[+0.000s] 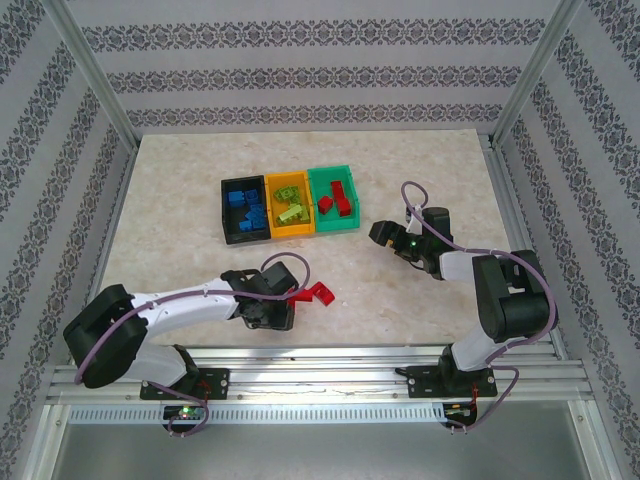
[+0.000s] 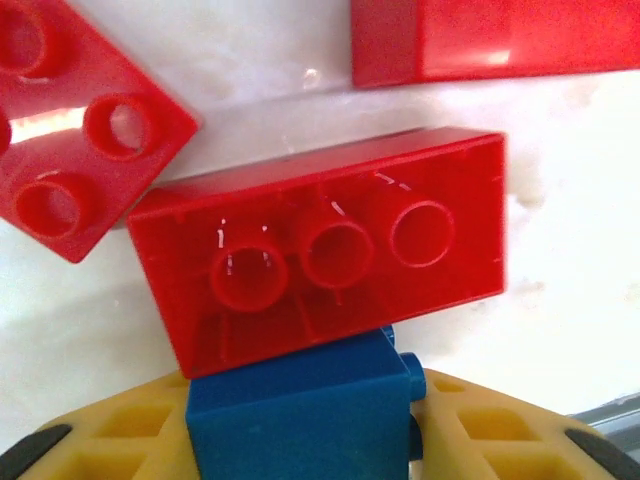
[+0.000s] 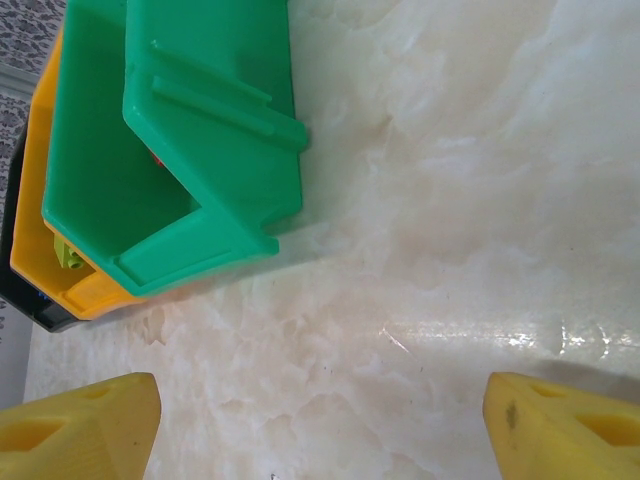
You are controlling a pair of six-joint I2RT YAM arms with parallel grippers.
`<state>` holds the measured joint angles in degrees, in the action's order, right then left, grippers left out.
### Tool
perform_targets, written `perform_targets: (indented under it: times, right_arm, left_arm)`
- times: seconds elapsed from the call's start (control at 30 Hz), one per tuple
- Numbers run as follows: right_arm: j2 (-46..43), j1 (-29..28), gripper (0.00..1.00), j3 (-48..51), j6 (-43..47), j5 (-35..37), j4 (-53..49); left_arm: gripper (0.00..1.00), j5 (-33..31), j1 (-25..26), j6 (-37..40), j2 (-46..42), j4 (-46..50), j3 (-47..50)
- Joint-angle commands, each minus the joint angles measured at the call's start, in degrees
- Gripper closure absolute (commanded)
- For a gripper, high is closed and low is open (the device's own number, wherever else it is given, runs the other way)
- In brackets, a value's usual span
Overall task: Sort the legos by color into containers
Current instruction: Pick up the lego from the middle-left of the table, then place the lego in the container.
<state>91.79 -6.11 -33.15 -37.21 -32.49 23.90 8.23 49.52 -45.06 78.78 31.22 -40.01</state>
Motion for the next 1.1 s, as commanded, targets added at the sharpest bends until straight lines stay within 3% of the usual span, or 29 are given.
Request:
perform_targets:
  times: [0.0,0.27,0.5,0.67,0.83,1.07]
  right_arm:
    - [0.6,0.5,0.16,-0.7,-0.1,-1.3,2.0]
    - [0.7,0.4,0.16,-0.6,-0.7,-1.7,2.6]
    - [2.0,0.5,0.15,-0.5,-1.3,-2.3,3.6]
    - [1.7,0.2,0.15,0.0,-1.9,-2.7,4.5]
    - [1.2,-0.8,0.15,-0.1,-1.0,-1.6,3.6]
    - [0.5,-2.3,0.15,-0.7,0.4,0.0,2.1]
  left_arm:
    - [0.6,-2.9,0.8,1.2,-2.4,-0.1,-1.9]
    - [0.6,-5.9,-2.1,5.1,-8.8,-5.1,-3.5]
    - [0.6,-2.0,-17.2,15.3,-7.1,-8.5,-8.9]
    - [0.6,-4.0,-25.5,21.9,-1.3,-6.7,-15.9]
    - [0.6,-8.1,-31.9,29.1,10.7,0.1,-27.6]
    - [0.59,-5.8,-37.9,30.5,18.0,-2.9,-33.4]
